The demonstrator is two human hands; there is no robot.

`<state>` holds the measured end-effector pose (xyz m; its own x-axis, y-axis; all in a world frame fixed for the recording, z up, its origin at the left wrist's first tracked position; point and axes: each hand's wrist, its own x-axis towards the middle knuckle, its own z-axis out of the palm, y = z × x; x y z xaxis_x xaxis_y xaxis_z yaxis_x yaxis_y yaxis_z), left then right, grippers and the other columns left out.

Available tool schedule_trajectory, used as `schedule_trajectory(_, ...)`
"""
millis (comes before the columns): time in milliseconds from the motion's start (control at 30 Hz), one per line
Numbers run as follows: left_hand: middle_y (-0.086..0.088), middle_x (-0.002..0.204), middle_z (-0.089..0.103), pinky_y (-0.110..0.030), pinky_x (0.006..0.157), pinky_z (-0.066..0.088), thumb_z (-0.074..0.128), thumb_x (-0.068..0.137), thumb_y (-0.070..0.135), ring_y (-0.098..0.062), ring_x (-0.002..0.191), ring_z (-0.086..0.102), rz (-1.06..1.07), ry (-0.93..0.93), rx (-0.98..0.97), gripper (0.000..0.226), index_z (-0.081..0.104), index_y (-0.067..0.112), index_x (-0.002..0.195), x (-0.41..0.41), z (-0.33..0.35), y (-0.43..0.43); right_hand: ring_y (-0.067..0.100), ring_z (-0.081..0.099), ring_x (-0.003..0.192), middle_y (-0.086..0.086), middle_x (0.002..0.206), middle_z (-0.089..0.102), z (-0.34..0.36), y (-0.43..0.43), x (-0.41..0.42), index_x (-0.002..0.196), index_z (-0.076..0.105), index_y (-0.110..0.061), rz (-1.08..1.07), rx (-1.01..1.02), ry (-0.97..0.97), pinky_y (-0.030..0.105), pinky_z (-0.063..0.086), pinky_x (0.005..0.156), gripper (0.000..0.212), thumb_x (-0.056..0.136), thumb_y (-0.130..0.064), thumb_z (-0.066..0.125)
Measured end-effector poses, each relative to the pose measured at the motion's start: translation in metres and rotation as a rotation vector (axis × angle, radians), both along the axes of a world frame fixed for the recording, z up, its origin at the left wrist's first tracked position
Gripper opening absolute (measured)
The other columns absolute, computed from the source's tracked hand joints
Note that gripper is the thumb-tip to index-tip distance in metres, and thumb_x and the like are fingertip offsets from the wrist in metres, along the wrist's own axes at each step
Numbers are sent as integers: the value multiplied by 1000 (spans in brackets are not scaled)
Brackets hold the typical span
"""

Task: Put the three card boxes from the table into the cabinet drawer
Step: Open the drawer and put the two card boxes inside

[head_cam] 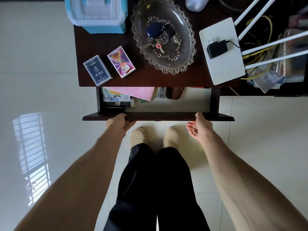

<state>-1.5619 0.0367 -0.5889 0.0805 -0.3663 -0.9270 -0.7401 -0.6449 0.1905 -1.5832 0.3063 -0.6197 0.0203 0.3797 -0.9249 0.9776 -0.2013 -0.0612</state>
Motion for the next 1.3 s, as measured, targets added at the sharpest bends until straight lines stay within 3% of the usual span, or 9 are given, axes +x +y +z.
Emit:
schedule_trajectory(200, -19, 74, 59, -43, 92, 54, 49, 97, 4, -27, 66, 62, -14, -23, 22, 15, 52, -3, 83, 34, -3, 5, 22, 72, 83, 13, 94, 76, 1, 6, 32, 112, 65, -4, -26, 5, -65, 32, 53, 60, 40, 97, -40, 59)
schedule_trajectory(467, -25, 90, 65, -41, 55, 60, 56, 92, 2, -32, 68, 68, -23, -69, 5, 14, 54, -6, 102, 75, -8, 4, 21, 71, 83, 12, 94, 74, 4, 12, 65, 115, 63, -5, -50, -10, -151, 32, 52, 57, 37, 97, -38, 58)
schedule_trajectory(700, -26, 107, 64, -35, 55, 61, 55, 93, 4, -31, 70, 67, -4, -108, 42, 19, 53, -5, 110, 109, -12, 8, 21, 67, 79, 12, 91, 72, 6, 19, 94, 113, 60, -5, -71, -38, -224, 35, 53, 73, 35, 99, -37, 58)
schedule_trajectory(833, -21, 104, 64, -28, 43, 59, 55, 95, 6, -28, 69, 66, 47, -100, 68, 19, 53, -3, 112, 117, -9, 11, 20, 67, 78, 11, 88, 71, 6, 22, 107, 101, 60, -6, -11, -34, -210, 32, 52, 66, 35, 101, -41, 56)
schedule_trajectory(1000, -19, 79, 67, -23, 42, 57, 61, 93, 14, -16, 42, 68, -97, -143, 124, 15, 58, 0, 98, 114, 8, 3, 22, 67, 70, 12, 82, 74, 19, 22, 108, 89, 70, -3, 317, -96, -231, 26, 43, 54, 49, 99, -49, 56)
schedule_trajectory(1067, -23, 82, 71, -24, 43, 57, 67, 89, 21, -21, 48, 69, -258, -221, 170, 23, 60, -1, 96, 109, 17, -6, 19, 65, 61, 10, 75, 75, 30, 15, 101, 88, 72, -3, 491, -100, -244, 24, 41, 49, 49, 98, -48, 59)
schedule_trajectory(1133, -23, 84, 73, -33, 56, 60, 70, 84, 24, -30, 59, 70, -459, -281, 156, 31, 62, -4, 96, 99, 26, -17, 15, 64, 56, 5, 67, 73, 42, 0, 86, 90, 74, -4, 652, -103, -202, 23, 42, 47, 45, 97, -46, 61)
schedule_trajectory(1233, -14, 71, 67, -38, 68, 57, 67, 76, 23, -31, 65, 64, -726, -246, -65, 28, 65, -3, 85, 70, 38, -35, 16, 72, 73, 0, 79, 77, 57, -34, 54, 101, 73, -7, 936, -107, 77, 35, 60, 68, 37, 92, -42, 63)
schedule_trajectory(1300, -8, 85, 64, -35, 69, 49, 64, 76, 25, -29, 77, 58, -848, -187, -278, 24, 62, 9, 95, 44, 47, -49, 18, 73, 90, 1, 100, 78, 69, -67, 24, 105, 71, -13, 1194, -91, 284, 42, 60, 86, 29, 92, -38, 66)
